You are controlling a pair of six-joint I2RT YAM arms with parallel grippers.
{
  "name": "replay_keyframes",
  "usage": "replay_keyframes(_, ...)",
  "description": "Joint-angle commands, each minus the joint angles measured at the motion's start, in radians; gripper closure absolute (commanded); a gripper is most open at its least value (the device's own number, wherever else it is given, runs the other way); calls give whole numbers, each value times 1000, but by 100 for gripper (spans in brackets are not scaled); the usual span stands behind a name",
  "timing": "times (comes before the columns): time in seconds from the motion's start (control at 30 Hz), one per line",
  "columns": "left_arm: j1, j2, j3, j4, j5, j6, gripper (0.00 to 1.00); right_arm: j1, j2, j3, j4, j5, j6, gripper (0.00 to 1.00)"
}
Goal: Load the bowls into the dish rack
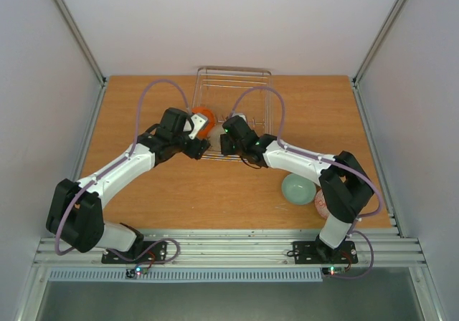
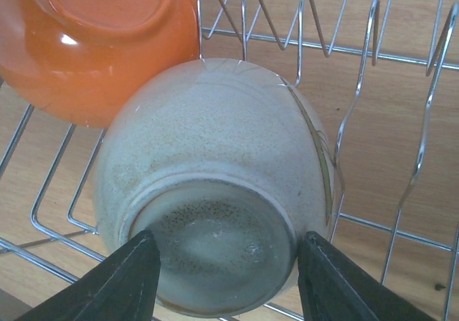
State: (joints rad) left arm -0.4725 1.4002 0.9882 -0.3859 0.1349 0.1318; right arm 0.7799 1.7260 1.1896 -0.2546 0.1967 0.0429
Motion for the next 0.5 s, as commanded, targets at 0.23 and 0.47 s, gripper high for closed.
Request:
replay_keyframes(0.23, 5, 27, 0, 41, 40, 1, 23, 7, -13, -24, 18, 19, 14, 40)
replay_keyframes(0.47, 5, 130, 54, -6, 113, -26, 23, 8, -65, -84, 22, 34, 33, 32)
